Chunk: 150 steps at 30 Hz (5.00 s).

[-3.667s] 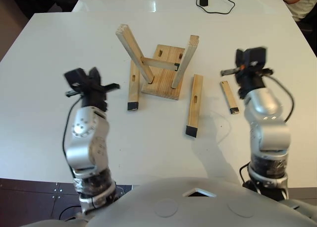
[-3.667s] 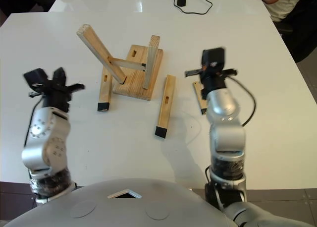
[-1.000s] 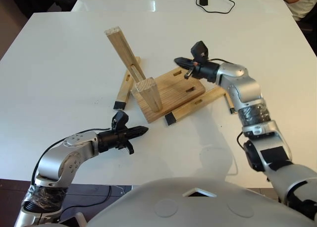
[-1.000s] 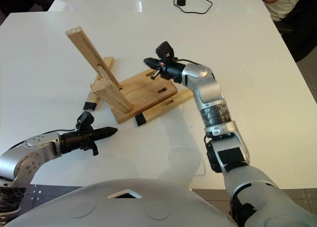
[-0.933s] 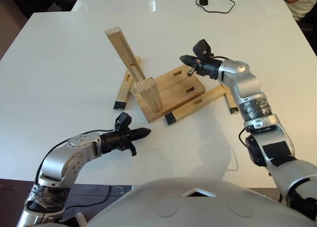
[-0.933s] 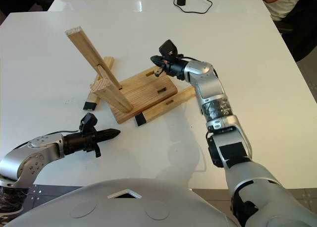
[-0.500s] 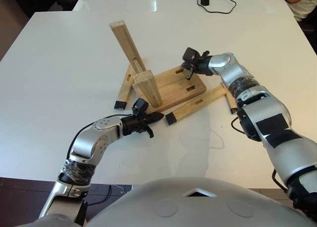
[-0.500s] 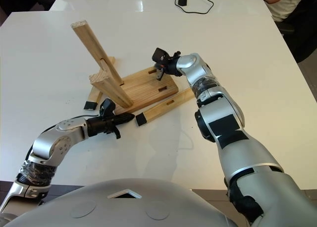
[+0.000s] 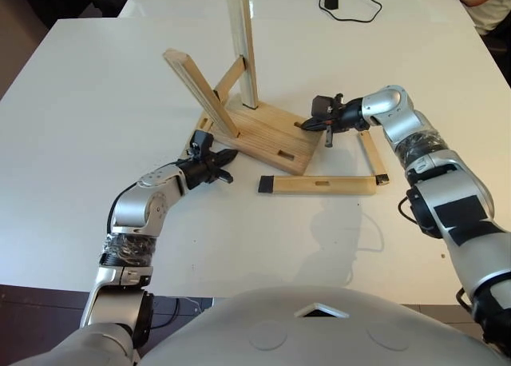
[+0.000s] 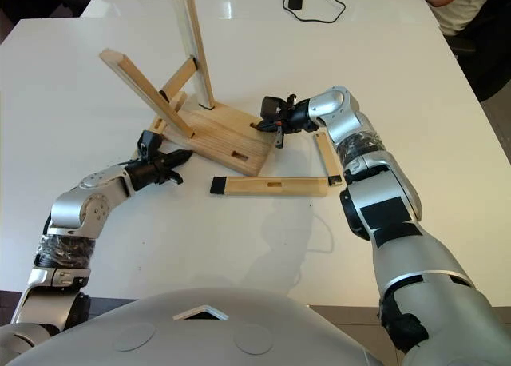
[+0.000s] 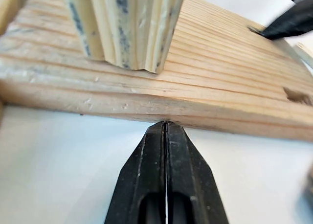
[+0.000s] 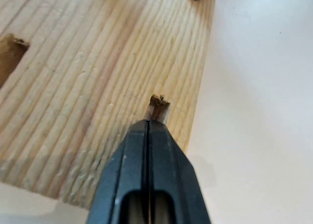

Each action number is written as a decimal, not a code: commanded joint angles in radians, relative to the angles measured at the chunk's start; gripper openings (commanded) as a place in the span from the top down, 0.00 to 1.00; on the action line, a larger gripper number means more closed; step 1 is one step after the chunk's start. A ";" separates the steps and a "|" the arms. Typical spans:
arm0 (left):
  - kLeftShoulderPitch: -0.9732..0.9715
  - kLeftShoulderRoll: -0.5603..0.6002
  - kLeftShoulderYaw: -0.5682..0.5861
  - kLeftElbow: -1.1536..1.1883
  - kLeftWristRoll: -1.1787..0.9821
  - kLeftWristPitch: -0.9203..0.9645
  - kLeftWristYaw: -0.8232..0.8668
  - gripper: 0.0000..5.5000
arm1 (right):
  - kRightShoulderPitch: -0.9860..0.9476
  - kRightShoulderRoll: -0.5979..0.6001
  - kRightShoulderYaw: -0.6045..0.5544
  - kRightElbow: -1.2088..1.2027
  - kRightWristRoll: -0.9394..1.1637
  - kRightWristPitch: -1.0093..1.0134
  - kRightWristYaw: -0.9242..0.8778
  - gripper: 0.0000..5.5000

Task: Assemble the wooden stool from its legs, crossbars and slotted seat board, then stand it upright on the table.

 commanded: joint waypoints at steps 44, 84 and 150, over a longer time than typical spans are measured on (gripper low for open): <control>0.213 -0.186 0.335 -0.496 -0.289 0.093 0.203 1.00 | 0.776 -0.590 -0.259 -1.123 0.377 0.518 0.283 0.99; 0.266 -0.231 0.316 -0.401 -0.241 0.018 0.260 1.00 | 1.040 -0.205 -0.525 -1.344 0.474 0.877 -0.483 0.58; -0.389 -0.150 0.336 -0.414 -0.893 0.067 0.234 0.74 | 0.360 0.031 -0.659 -1.346 1.358 1.193 -0.554 0.76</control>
